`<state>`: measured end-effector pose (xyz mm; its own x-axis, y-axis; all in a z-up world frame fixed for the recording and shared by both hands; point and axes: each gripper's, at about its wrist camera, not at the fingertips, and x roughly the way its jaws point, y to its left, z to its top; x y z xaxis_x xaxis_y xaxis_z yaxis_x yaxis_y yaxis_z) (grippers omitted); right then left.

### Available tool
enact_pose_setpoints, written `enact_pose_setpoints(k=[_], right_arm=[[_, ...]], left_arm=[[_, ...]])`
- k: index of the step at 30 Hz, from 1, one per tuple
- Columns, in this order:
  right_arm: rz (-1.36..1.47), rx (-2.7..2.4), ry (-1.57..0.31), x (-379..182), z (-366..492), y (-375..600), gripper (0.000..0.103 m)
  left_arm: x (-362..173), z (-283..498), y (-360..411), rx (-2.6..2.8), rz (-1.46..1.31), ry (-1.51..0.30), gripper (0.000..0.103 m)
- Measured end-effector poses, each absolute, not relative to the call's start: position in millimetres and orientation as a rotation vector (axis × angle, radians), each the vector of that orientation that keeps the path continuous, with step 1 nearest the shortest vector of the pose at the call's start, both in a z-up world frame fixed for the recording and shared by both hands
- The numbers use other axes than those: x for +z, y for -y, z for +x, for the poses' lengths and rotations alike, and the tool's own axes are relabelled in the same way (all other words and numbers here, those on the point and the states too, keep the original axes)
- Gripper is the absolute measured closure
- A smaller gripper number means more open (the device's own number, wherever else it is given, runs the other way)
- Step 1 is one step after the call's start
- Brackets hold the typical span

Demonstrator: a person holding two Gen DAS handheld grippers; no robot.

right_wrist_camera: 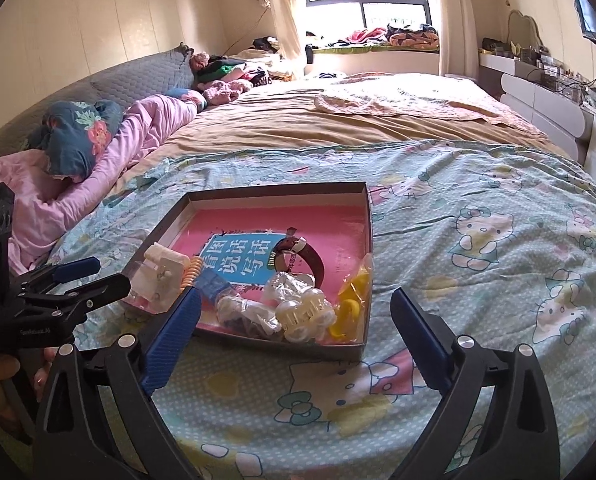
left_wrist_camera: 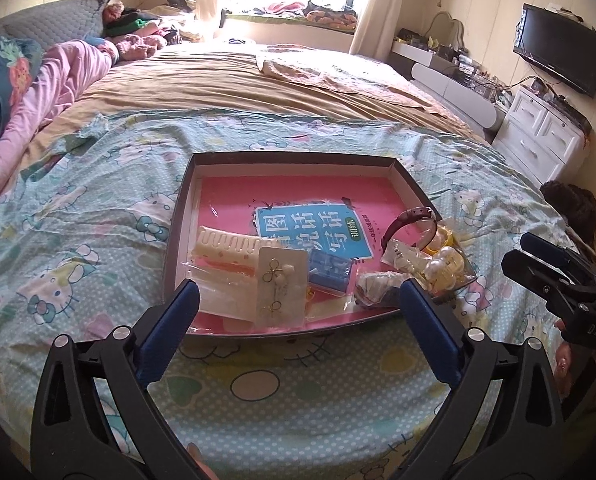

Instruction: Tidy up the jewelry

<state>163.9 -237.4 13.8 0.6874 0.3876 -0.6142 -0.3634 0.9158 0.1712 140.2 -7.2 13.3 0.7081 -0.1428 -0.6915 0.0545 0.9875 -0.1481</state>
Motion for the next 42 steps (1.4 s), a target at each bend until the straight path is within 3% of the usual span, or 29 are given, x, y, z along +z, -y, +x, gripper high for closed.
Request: enact_pose_setpoints(k=[20,42], right_arm=[[0.035,0.452,-0.738,-6.2,109.2,228.2,0.005],[0.030,0.456,-0.748,-7.3,92.1,228.5,0.005]], left_arm=[[5.3,76.1,-0.7,-0.064,-0.120,-0.769,0.010],[6.3,58.4,10.4,-0.061,-0.104,-0.755,0.010]])
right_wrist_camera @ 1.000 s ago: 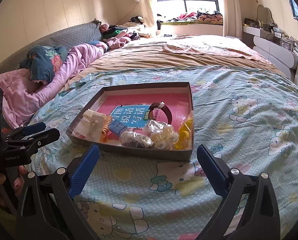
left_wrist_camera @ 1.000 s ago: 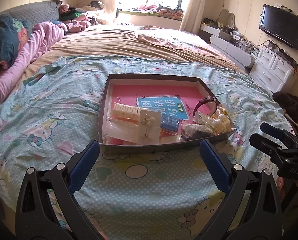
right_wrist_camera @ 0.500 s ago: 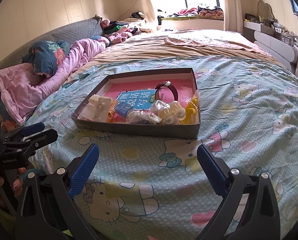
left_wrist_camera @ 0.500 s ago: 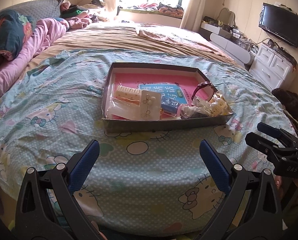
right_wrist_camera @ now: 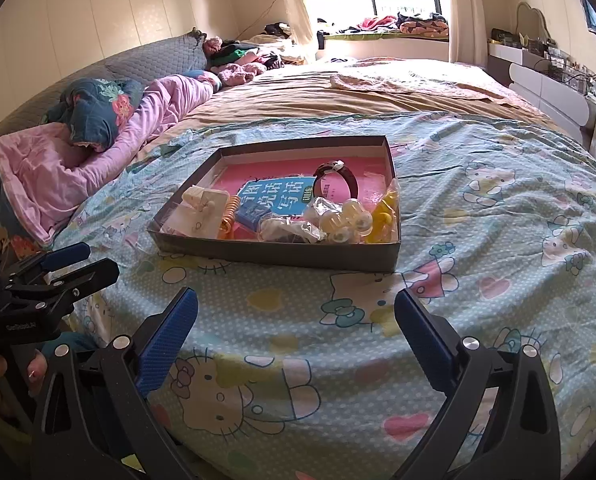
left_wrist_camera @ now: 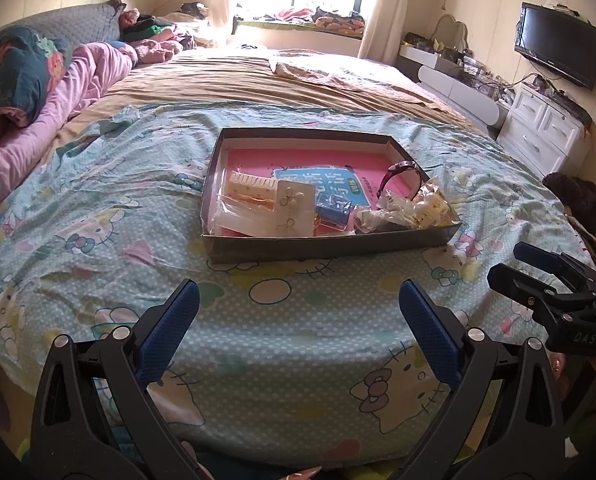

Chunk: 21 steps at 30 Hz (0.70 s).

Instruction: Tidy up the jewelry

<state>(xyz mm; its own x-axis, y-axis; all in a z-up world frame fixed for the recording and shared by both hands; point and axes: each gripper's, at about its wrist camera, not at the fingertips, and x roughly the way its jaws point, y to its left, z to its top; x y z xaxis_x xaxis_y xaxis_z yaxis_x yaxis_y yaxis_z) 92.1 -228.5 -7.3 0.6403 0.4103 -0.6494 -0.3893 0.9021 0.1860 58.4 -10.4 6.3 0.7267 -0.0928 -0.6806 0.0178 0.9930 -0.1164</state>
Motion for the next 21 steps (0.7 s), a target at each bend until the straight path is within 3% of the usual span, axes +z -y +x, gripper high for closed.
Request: enact_pose_setpoints(k=[21], right_arm=[[0.028,0.453,-0.746,-7.6,90.2,232.1,0.005]], left_arm=[[8.4,58.4,10.2,-0.054,-0.103,-0.754,0.009]])
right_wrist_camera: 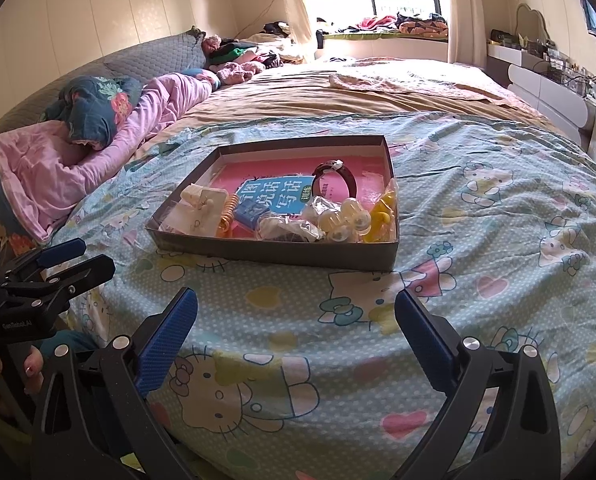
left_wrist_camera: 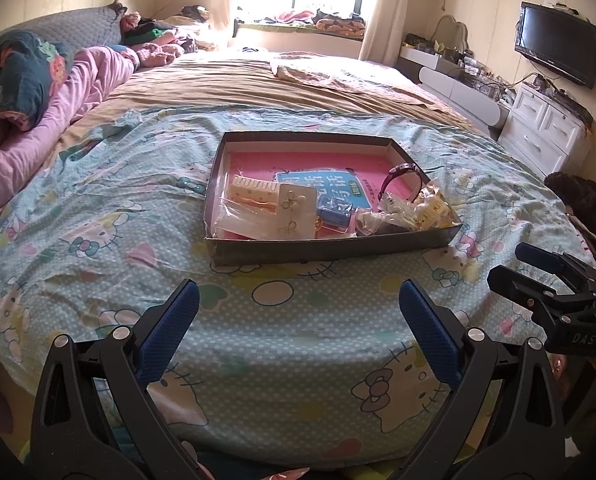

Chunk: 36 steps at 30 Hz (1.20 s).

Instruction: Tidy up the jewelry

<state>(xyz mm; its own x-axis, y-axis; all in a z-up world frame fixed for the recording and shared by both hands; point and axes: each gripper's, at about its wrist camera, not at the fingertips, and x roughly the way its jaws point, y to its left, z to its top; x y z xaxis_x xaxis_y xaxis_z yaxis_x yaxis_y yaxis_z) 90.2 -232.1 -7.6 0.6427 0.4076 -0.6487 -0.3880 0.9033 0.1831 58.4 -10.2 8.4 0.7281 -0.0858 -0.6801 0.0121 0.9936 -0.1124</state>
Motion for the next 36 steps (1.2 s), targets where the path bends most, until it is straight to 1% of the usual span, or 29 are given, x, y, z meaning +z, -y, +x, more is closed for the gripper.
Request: enact_pose_setpoints(k=[36], right_arm=[[0.018,0.446,-0.761,-12.2,91.7,233.1,0.005]], left_arm=[[-0.1,59.8,2.3,-0.037,-0.099,-0.776,0.009]])
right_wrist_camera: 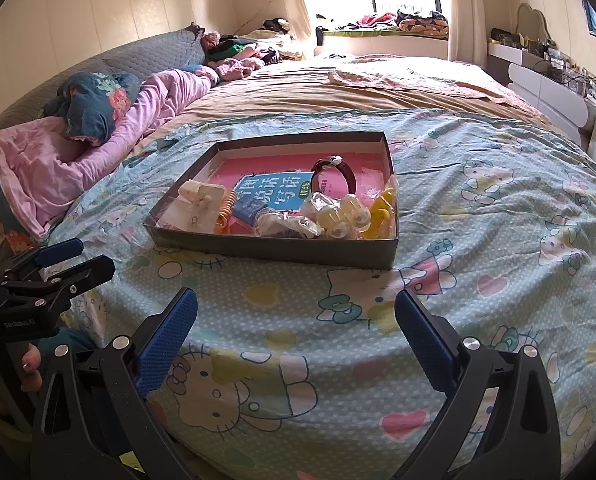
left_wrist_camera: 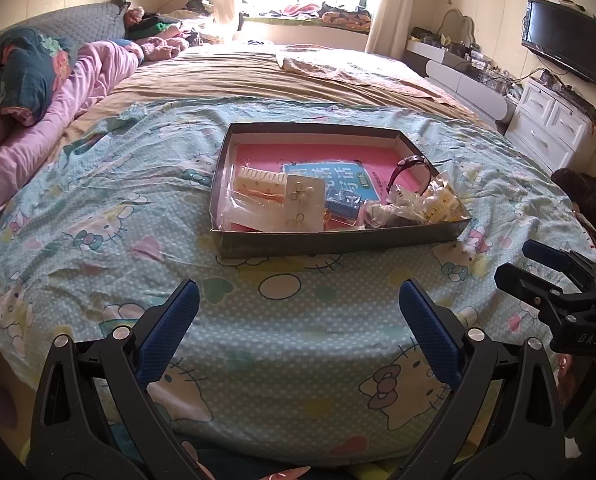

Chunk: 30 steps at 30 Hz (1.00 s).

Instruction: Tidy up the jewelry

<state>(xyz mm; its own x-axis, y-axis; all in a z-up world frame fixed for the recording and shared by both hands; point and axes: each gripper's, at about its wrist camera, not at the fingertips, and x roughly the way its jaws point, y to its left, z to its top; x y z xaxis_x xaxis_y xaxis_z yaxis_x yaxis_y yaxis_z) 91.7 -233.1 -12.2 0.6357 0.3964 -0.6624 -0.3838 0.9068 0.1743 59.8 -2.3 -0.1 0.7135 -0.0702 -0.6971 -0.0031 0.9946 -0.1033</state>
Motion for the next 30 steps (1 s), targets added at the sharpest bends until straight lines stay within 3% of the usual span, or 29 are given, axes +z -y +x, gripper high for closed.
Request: enact_pose_setpoints(k=[21,30], right_arm=[[0.047,0.343,-0.810,-27.2,122.4,254.1,0.005],[0.080,0.005,-0.786,-43.0,198.9,353.9,0.005]], left_arm=[[-11.7,74.8,-10.3,0.028,-0.127,-0.839,0.009],[-18.5,130.8,-128.4,0.375,-0.226,-0.843,0.009]])
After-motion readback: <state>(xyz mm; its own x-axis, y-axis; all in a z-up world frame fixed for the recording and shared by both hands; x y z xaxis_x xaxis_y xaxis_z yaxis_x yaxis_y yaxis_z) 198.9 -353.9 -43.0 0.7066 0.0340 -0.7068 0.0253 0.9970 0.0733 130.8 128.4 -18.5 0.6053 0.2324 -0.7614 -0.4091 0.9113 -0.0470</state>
